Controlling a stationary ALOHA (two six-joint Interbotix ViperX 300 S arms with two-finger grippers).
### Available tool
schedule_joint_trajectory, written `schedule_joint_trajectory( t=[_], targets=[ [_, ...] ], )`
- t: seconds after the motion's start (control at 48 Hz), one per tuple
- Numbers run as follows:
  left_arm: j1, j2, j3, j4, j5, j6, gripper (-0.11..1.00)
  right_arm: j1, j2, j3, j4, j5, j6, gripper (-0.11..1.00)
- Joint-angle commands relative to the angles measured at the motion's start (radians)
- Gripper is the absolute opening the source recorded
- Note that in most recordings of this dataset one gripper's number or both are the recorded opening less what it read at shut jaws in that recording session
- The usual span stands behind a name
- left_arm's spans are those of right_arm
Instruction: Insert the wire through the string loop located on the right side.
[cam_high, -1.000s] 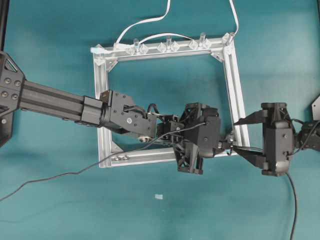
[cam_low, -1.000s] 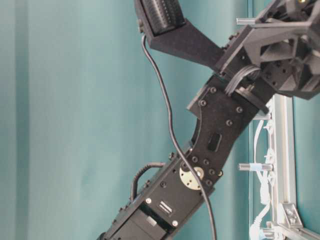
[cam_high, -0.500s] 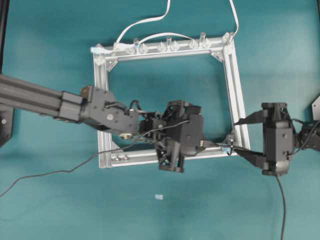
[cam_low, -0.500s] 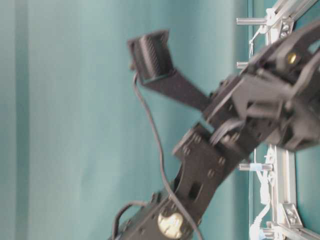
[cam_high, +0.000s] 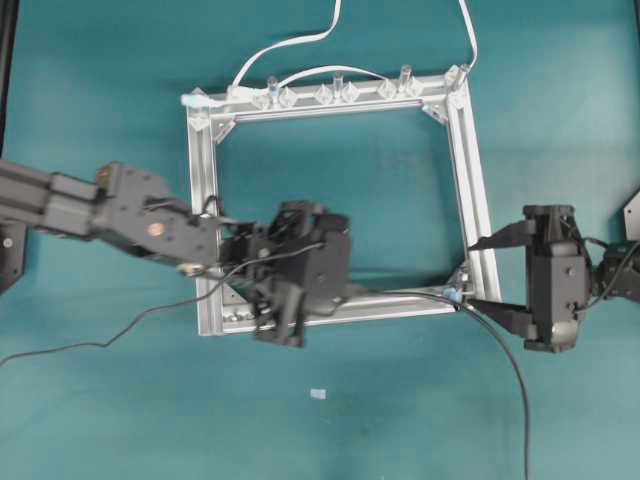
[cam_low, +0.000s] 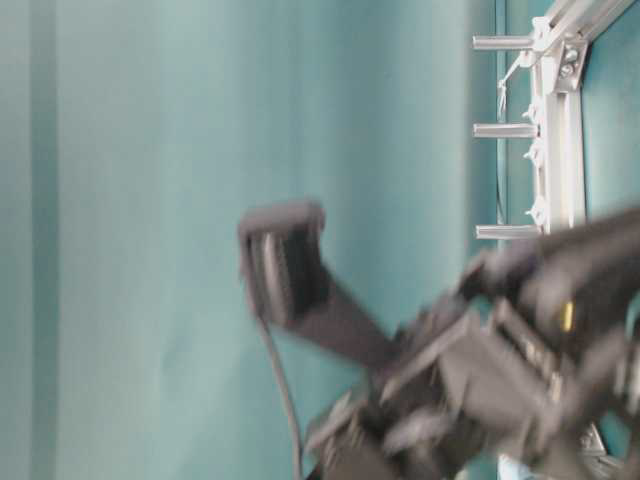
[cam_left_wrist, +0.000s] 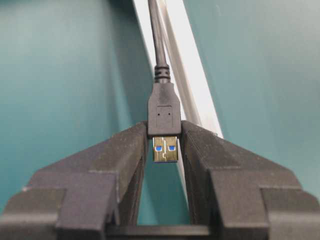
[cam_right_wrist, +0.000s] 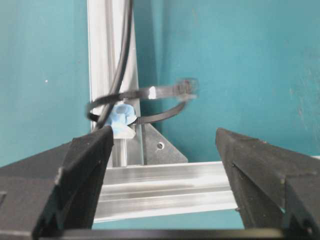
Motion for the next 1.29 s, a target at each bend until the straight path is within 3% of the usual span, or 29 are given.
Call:
schedule_joint_trajectory(
  t=[0.0,0.167,0.396,0.75,0.938,1.271],
  targets=[
    [-0.015,-0.091,0.031,0.002,0.055,-0.003,0.26,-0.002,-0.005,-0.02,-0.002,-0.011,0.002,0.9],
    [-0.035,-0.201,0.12,-0.003,0.144,-0.018,0.26,-0.002,0.0,-0.026,-0.002,-0.015,0.002,0.9],
    [-0.069,-0.314,0.232,-0.003,0.189,-0.114,0.26,-0.002,0.032,-0.048,-0.002,-0.015,0.002,0.9],
    [-0.141,-0.446,0.351,-0.003,0.325,-0.192,0.26,-0.002,0.06,-0.077,-0.002,-0.015,0.002,0.9],
    [-0.176,-0.523,0.422,-0.003,0.376,-0.278,0.26,-0.002,0.06,-0.084,-0.002,-0.015,0.0,0.9],
    [-0.219,-0.503,0.436,-0.003,0.376,-0.345,0.26,-0.002,0.06,-0.091,-0.002,-0.028,0.002,0.9]
  ],
)
